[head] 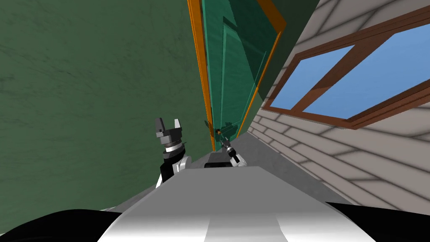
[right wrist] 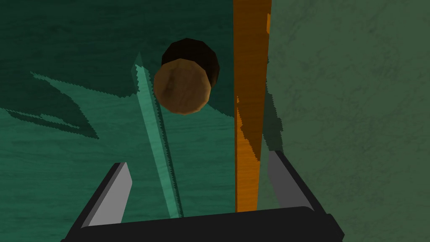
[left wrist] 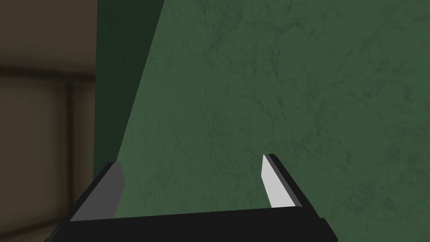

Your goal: Pull the door open

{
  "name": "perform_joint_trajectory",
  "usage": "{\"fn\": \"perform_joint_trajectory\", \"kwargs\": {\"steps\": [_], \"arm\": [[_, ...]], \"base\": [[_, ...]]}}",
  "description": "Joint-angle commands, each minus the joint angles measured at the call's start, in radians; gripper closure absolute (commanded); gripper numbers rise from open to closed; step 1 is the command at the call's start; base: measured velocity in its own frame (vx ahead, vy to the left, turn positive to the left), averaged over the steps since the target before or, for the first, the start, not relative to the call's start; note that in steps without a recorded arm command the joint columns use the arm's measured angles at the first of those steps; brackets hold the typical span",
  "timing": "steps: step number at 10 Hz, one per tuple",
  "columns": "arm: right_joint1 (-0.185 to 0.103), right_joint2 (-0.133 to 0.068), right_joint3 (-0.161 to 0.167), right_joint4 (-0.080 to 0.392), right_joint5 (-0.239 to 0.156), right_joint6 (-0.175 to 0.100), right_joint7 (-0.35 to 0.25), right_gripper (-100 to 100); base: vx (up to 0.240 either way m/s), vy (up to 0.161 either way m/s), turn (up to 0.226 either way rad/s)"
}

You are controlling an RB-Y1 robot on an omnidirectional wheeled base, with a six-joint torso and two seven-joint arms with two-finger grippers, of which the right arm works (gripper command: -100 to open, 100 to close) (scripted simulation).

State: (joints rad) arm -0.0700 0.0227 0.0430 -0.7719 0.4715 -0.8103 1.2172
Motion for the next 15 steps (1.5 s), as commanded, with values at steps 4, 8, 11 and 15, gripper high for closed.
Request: {"fn": "perform_joint_trajectory", "kwargs": {"steps": [4,8,11,15], "arm": [[-0.019,-0.019,-0.048,0.046,-0.012,-0.01,0.032,-100],[-0.025,-0.044,-0.114,0.058,-0.036,-0.011,0.048,-100],[-0.03,-0.059,-0.178,0.07,-0.058,-0.013,0.064,-100],[-0.034,-0.064,-0.227,0.078,-0.075,-0.015,0.078,-100]], "base": [[-0.022,-0.004,0.146],[-0.109,0.091,0.243],[0.005,0.029,0.247],[0.025,0.008,0.15]]}}
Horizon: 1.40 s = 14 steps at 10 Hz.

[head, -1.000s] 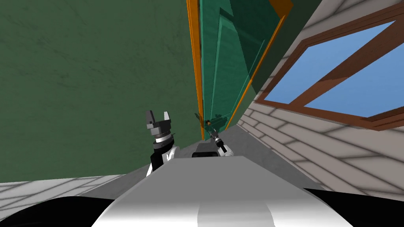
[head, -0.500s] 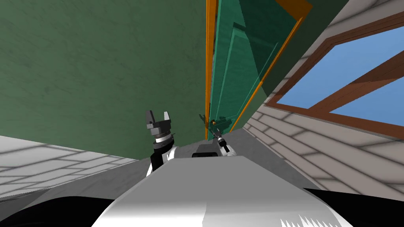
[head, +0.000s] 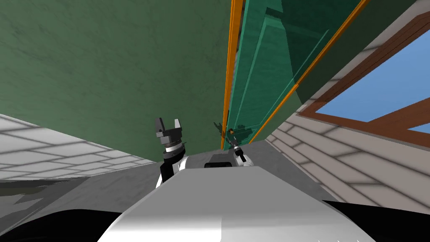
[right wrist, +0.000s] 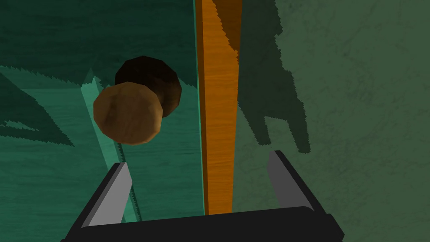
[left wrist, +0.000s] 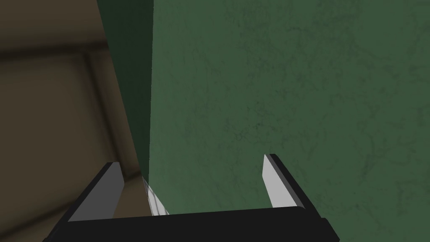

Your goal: Pull the door open

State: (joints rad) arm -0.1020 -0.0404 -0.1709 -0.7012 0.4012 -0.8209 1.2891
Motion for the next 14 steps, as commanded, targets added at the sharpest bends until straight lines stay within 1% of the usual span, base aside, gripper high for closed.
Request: {"fn": "perform_joint_trajectory", "kwargs": {"steps": [1,2,4,5,7,9,10,11,14], "arm": [[-0.004,-0.002,-0.03,0.01,-0.011,-0.004,0.01,-100],[-0.007,-0.001,-0.061,0.016,-0.021,-0.006,0.019,-100],[-0.009,0.001,-0.091,0.021,-0.032,-0.007,0.028,-100],[-0.012,0.005,-0.119,0.025,-0.041,-0.008,0.035,-100],[-0.014,0.011,-0.142,0.029,-0.049,-0.009,0.042,-100],[-0.017,0.024,-0.179,0.035,-0.062,-0.01,0.053,-100],[-0.016,0.022,-0.167,0.032,-0.058,-0.01,0.051,-100],[-0.016,0.022,-0.167,0.032,-0.058,-0.01,0.051,100],[-0.016,0.022,-0.167,0.032,-0.058,-0.01,0.051,100]], "base": [[0.045,-0.006,0.192],[0.065,-0.03,0.356],[0.077,-0.054,0.198],[0.079,-0.078,0.264],[0.051,-0.096,0.164],[0.043,-0.126,0.149],[0.017,-0.073,0.036],[0.0,0.009,-0.03],[-0.006,0.024,-0.003]]}}
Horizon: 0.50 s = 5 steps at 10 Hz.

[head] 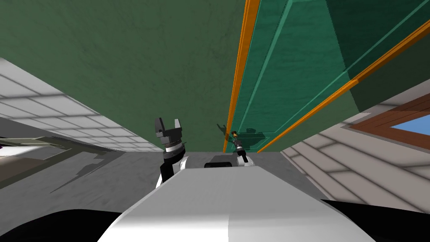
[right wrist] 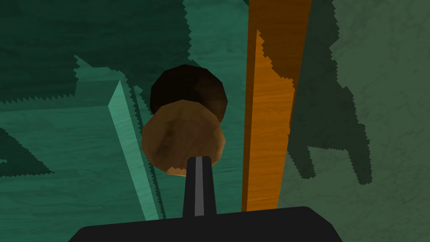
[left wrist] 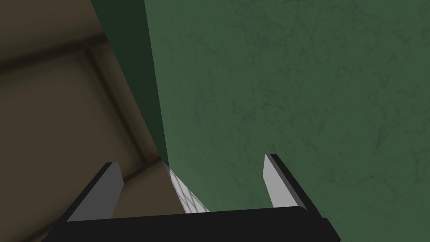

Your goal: Pull the door open

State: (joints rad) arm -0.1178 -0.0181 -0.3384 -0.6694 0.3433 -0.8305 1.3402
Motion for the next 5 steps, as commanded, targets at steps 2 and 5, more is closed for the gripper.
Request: {"fn": "perform_joint_trajectory", "kwargs": {"steps": [2,5], "arm": [[0.0,0.0,0.0,0.0,0.0,0.0,0.0,100],[0.001,-0.047,0.005,0.006,-0.001,0.003,-0.024,-100]], "base": [[-0.001,0.003,0.0],[-0.139,0.104,0.07]]}}
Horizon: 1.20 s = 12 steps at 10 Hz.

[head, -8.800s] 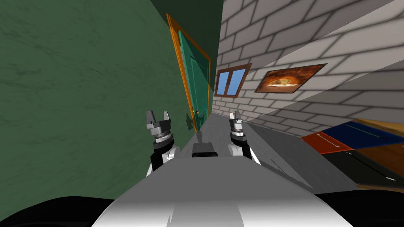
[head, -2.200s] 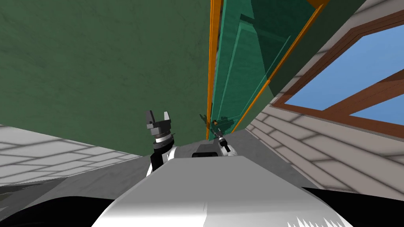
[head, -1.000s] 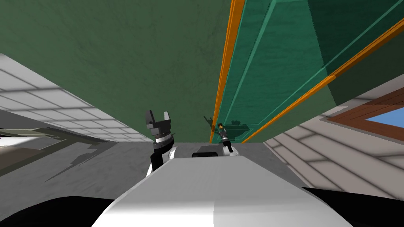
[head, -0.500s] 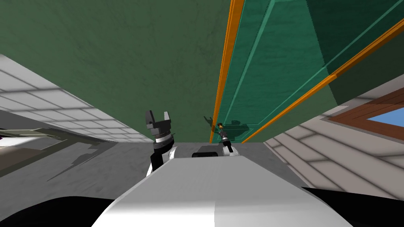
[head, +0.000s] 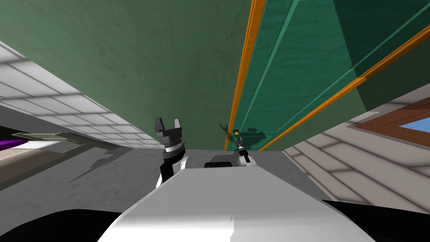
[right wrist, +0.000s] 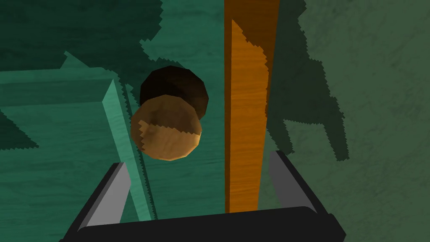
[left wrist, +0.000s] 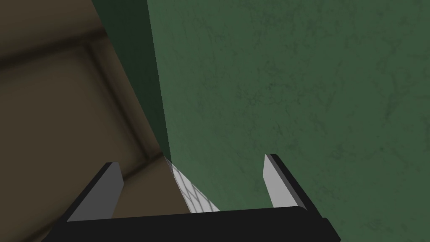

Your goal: Pull the door open

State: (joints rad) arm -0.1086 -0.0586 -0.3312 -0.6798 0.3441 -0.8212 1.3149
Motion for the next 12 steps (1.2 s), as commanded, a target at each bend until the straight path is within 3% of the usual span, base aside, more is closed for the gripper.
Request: {"fn": "perform_joint_trajectory", "kwargs": {"steps": [1,5,12], "arm": [[-0.008,-0.015,-0.001,0.019,-0.002,-0.006,-0.007,-100],[-0.008,-0.022,0.002,0.023,-0.003,-0.004,-0.021,-100],[0.056,-0.033,0.028,-0.039,-0.001,-0.013,-0.051,-100]], "base": [[-0.179,0.048,0.032],[-0.169,-0.052,0.01],[0.178,0.05,0.002]]}}
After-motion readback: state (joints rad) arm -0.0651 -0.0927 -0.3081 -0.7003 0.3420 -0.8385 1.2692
